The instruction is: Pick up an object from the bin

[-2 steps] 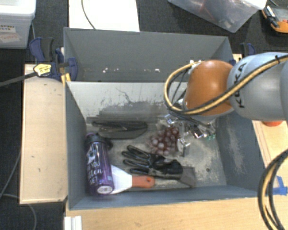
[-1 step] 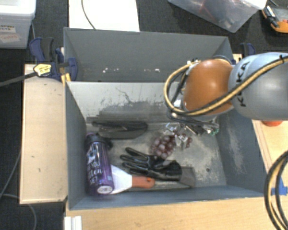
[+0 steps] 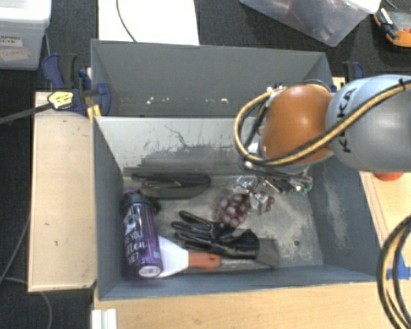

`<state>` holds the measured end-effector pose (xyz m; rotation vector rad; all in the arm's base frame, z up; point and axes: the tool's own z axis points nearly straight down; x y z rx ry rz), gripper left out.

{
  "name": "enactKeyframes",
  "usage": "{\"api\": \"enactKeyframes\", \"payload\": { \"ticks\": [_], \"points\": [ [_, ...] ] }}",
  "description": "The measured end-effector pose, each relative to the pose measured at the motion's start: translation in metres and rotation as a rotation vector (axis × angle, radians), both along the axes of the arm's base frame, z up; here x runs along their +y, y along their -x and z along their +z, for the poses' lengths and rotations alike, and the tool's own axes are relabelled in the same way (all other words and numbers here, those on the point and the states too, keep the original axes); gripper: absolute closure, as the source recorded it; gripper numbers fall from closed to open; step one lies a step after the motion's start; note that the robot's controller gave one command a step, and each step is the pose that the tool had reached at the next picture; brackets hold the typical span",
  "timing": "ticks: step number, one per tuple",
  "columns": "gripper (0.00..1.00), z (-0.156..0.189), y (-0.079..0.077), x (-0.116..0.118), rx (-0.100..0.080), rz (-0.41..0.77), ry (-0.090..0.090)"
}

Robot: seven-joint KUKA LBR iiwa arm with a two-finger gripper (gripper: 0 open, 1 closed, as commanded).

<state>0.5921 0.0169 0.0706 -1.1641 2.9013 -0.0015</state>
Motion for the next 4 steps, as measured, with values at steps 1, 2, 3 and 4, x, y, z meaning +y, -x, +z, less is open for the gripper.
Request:
{"api": "enactKeyframes", "payload": {
  "ticks": [1, 2, 3, 4],
  "points": [
    [1.00, 0.005, 0.000, 0.000, -0.001, -0.002, -0.001],
    [1.00, 0.023, 0.002, 0.000, 0.005, -0.005, -0.001],
    [1.00, 0.053, 0.000, 0.000, -0.003, -0.006, -0.001],
    [1.00, 0.072, 0.000, 0.000, -0.002, -0.011, -0.002]
  ]
}}
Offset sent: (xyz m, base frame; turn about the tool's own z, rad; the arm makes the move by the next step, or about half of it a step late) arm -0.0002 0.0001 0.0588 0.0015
